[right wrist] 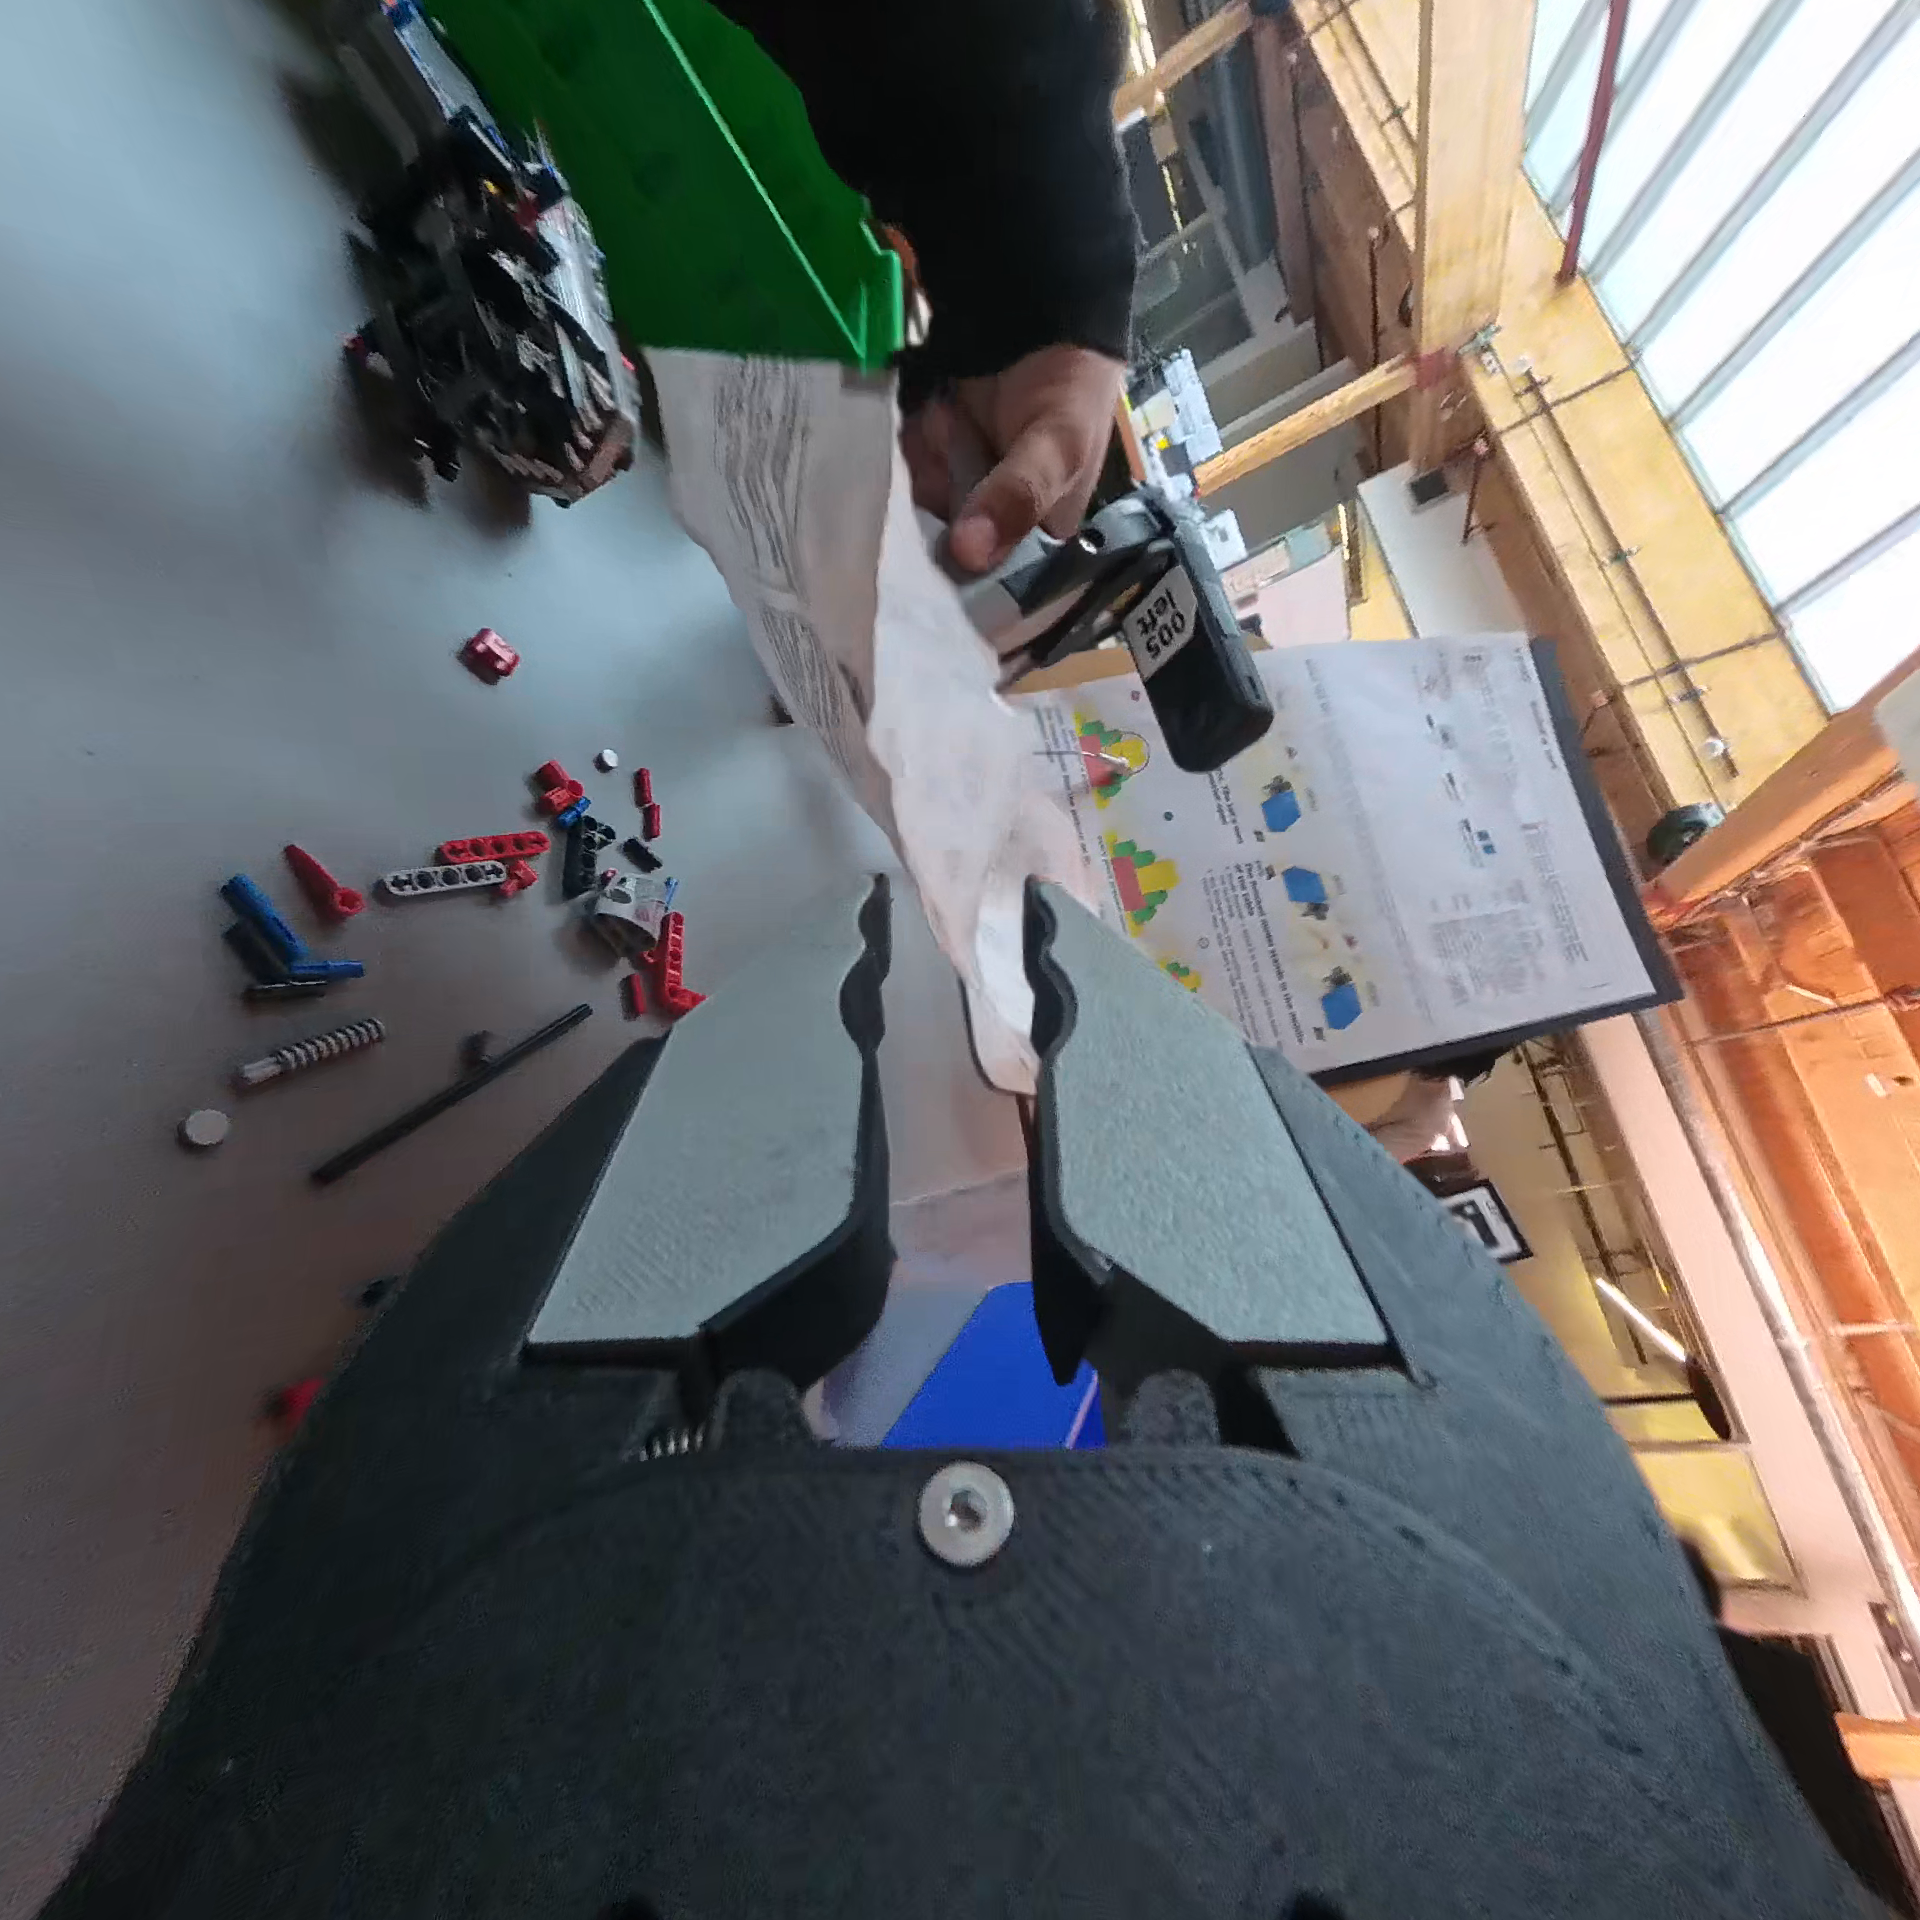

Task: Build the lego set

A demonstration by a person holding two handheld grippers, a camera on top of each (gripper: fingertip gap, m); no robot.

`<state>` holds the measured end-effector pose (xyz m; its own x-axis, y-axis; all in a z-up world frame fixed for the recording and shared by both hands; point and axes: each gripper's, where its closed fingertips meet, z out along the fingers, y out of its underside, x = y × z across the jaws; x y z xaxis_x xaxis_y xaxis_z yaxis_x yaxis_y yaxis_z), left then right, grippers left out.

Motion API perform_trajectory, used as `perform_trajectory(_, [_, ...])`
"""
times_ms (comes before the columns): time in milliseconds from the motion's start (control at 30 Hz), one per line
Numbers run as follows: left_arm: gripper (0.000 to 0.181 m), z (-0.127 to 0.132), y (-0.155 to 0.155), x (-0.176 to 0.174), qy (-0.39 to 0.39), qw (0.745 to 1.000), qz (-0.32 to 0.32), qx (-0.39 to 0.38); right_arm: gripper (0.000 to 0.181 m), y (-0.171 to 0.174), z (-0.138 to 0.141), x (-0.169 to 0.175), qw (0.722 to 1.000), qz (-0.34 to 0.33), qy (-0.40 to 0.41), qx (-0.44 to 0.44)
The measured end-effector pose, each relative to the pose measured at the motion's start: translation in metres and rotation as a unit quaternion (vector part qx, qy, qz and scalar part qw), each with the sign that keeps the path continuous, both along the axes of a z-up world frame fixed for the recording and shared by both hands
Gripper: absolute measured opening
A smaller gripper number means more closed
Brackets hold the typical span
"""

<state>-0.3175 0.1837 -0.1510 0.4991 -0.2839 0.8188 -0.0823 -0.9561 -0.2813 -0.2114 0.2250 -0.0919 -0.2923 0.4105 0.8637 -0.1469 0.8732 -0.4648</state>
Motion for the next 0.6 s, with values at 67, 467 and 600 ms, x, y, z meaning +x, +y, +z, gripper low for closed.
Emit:
perform_trajectory(67, [0.000, 0.002, 0.002, 0.001, -0.009, 1.000, 0.000, 0.002, 0.019, -0.004, -0.008, -0.004, 1.000, 0.005, -0.012, 0.013])
perform_trajectory(467, [0.000, -0.009, -0.001, -0.001, 0.027, 0.999, -0.016, -0.025, 0.000, -0.011, -0.028, -0.010, 0.996, 0.007, -0.016, 0.086])
perform_trajectory(600, [0.000, -0.009, -0.006, 0.001, 0.024, 0.999, -0.022, -0.026, 0.028, 0.000, -0.022, -0.002, 0.998, 0.003, -0.017, 0.065])
